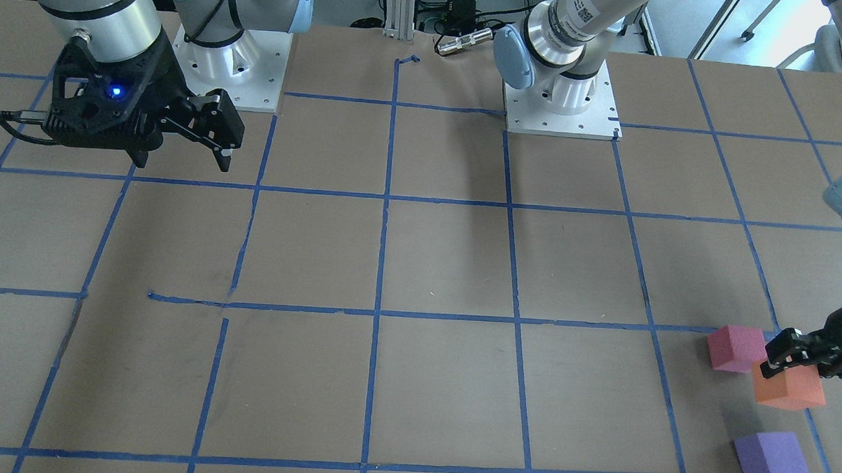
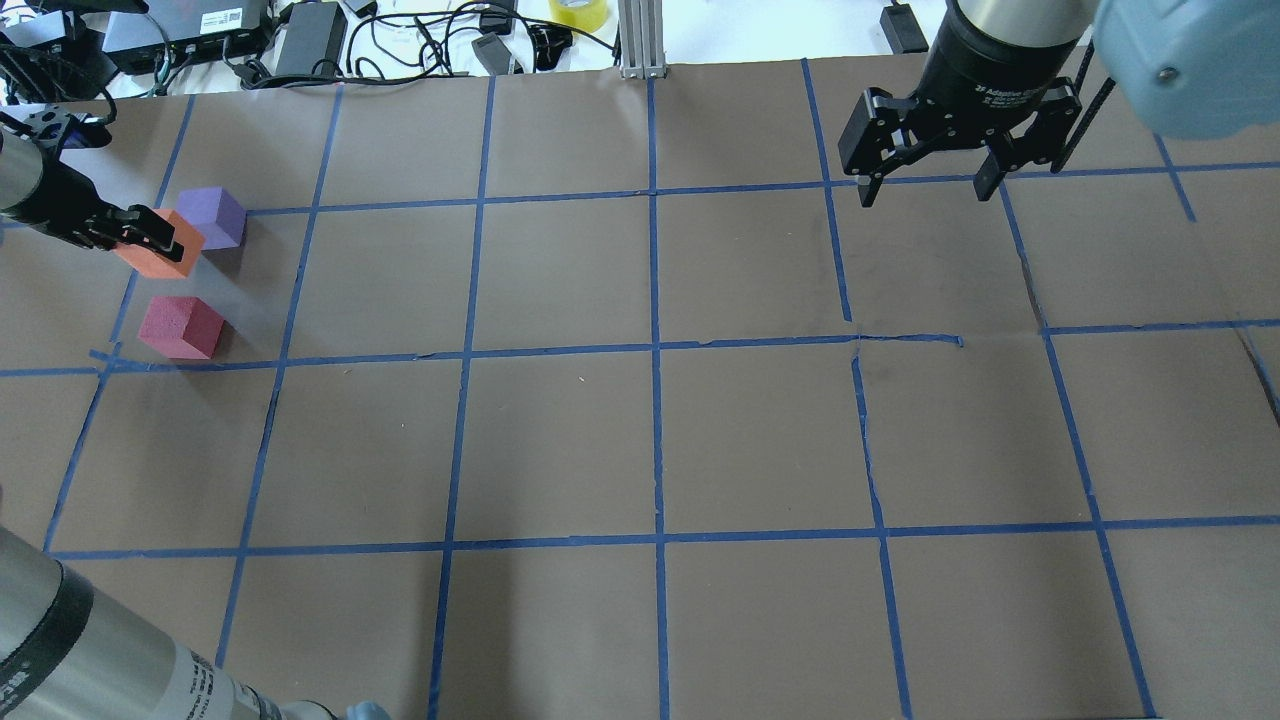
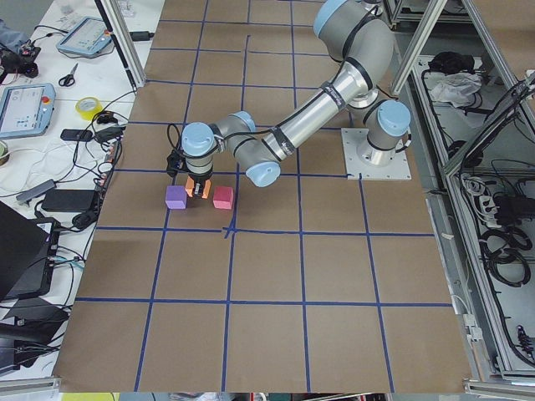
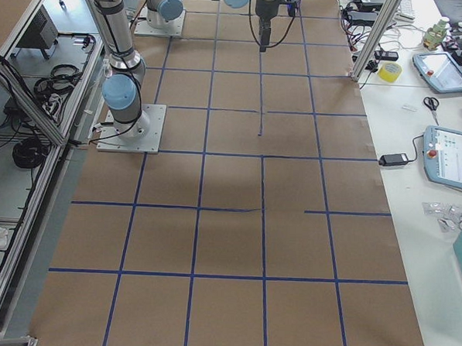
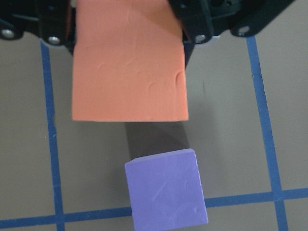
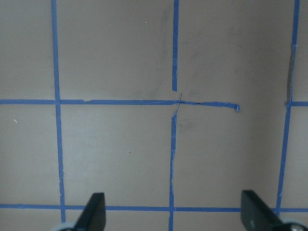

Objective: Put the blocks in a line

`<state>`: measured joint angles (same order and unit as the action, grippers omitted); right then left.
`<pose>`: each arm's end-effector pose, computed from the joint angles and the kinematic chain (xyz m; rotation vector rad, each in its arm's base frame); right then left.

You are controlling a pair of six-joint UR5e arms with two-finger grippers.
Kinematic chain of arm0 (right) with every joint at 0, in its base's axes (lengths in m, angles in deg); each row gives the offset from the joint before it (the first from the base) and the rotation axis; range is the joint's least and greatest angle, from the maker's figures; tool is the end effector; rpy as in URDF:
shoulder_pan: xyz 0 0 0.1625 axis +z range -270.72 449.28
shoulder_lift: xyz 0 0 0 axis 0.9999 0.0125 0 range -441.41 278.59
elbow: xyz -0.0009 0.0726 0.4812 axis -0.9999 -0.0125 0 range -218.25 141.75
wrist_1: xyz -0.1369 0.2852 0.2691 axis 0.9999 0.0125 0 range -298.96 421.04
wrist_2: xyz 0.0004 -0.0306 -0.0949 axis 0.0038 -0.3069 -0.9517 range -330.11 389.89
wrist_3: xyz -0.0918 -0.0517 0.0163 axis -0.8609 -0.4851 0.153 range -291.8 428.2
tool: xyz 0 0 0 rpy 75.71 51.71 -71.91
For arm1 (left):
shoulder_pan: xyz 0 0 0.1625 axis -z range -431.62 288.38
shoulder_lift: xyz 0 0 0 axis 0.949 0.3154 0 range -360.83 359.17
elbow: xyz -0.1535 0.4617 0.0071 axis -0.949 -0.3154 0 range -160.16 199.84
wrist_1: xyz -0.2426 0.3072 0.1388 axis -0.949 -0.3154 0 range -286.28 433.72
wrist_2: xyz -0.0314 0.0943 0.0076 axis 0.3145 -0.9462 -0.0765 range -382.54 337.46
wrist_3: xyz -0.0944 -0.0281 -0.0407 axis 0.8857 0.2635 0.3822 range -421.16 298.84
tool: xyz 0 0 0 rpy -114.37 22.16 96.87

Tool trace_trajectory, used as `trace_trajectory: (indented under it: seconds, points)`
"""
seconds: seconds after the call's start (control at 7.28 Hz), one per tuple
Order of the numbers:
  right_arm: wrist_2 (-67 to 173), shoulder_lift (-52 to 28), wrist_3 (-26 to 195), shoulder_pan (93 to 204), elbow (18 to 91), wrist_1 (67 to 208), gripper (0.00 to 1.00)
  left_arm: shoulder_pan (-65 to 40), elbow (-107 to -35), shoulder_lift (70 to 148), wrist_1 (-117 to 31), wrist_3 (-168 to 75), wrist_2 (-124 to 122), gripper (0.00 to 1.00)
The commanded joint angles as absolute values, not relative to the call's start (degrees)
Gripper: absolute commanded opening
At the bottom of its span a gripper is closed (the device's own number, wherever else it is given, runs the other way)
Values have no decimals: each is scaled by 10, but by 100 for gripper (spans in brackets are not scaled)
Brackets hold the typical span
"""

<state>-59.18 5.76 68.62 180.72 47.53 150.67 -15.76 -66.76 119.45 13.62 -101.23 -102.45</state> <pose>0.1480 -0.5152 0.5534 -0.0281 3.1249 -0.0277 0.2678 -0.6658 0.3054 -0.1634 -3.0203 0.2248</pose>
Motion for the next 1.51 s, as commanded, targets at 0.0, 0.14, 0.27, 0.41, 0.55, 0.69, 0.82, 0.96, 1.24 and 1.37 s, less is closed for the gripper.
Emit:
trace_trajectory:
  seconds: [0.0, 0.14, 0.27, 0.41, 0.55, 0.69, 0.82, 0.96, 1.24, 1.37]
  points:
    - [-592, 57, 686, 1808, 475, 1507, 100, -158, -675, 1219, 194, -1011, -1025, 0]
    - [-591, 57, 686, 1808, 475, 1507, 100, -158, -676, 1226, 197, -1005, -1026, 0]
    - [-592, 57, 686, 1807, 475, 1507, 100, -158, -683, 1228, 197, -1015, -1028, 0]
    - [-591, 57, 686, 1808, 475, 1507, 100, -158, -685, 1229, 199, -1006, -1029, 0]
    - [-591, 57, 686, 1807, 475, 1507, 100, -158, -685, 1234, 198, -1003, -1027, 0]
    - [-591, 57, 686, 1808, 475, 1507, 100, -157, -682, 1236, 199, -984, -1026, 1]
    - [-591, 57, 686, 1807, 475, 1507, 100, -157, -684, 1239, 199, -979, -1023, 1]
    - [-592, 57, 686, 1807, 475, 1507, 100, -157, -686, 1239, 199, -975, -1023, 2]
    - [-592, 57, 686, 1808, 475, 1507, 100, -156, -692, 1239, 200, -975, -1024, 2]
    - [-591, 56, 686, 1808, 475, 1507, 100, -156, -695, 1240, 200, -977, -1024, 3]
